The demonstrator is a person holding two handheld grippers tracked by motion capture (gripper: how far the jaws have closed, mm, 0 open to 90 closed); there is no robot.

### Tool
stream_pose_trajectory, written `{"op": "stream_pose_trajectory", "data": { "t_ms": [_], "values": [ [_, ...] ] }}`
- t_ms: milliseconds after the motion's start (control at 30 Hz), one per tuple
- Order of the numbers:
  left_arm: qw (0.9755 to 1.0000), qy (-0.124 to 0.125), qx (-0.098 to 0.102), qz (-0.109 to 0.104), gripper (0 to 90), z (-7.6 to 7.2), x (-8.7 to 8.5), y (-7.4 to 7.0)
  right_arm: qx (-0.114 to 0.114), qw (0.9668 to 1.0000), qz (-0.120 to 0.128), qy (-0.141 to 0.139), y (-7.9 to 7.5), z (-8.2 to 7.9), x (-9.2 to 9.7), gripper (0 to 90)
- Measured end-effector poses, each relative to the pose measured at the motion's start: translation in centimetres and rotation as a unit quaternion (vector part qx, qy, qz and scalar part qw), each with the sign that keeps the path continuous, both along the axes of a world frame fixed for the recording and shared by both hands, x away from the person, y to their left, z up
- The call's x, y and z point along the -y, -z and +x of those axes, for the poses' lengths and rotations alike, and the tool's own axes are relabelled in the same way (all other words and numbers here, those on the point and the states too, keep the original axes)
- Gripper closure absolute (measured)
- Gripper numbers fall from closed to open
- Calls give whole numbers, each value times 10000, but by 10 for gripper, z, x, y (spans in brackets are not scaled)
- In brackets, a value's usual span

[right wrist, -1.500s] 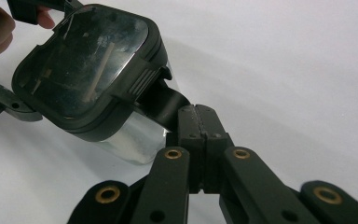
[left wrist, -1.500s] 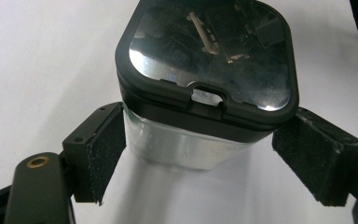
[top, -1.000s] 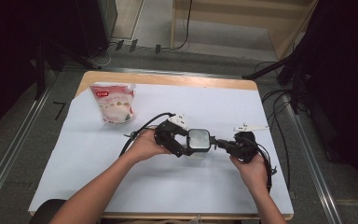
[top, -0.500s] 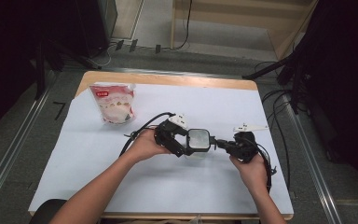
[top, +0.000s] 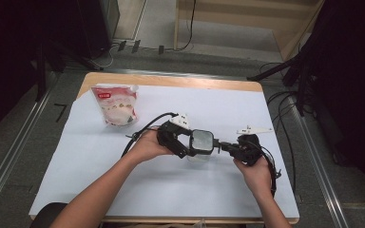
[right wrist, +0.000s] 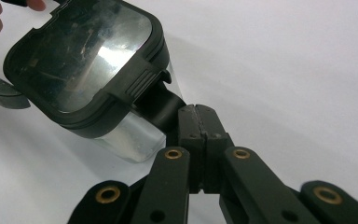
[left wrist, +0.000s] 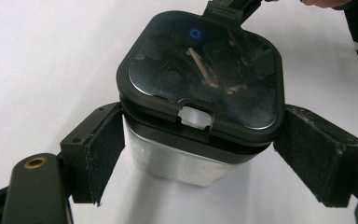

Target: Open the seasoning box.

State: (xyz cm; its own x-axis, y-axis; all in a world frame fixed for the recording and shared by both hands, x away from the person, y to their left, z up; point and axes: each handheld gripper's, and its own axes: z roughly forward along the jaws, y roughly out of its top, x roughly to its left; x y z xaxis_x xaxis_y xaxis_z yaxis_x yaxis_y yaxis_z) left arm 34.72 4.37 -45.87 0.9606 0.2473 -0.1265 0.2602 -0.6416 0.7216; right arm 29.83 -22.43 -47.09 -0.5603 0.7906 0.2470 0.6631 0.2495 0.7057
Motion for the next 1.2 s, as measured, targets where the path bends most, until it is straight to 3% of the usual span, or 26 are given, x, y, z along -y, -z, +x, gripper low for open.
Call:
{"op": "stream_pose_trajectory", "data": {
  "t_ms": [300, 600, 667, 700, 733, 1200],
  "values": [
    [9998, -39, 47, 200, 178, -2, 3, -9, -4, 10000, 4, 8, 0, 0, 0, 900],
    [9995, -18, 256, 175, 207, -6, 4, -19, -2, 10000, 12, -2, -1, 0, 0, 900],
    [9994, 20, 307, 164, 302, -8, 4, -24, -9, 10000, 27, -4, -1, 0, 0, 900],
    [9996, 117, 237, 101, 302, -8, 4, -26, -9, 10000, 27, -4, -1, 0, 0, 900],
    [9997, 142, 200, 71, 359, -10, 5, -27, -9, 10000, 35, -11, -1, 0, 0, 900],
    [9999, 98, 71, 35, 545, -17, 13, -41, 2, 10000, 56, -28, -1, -1, 0, 900]
  ]
}}
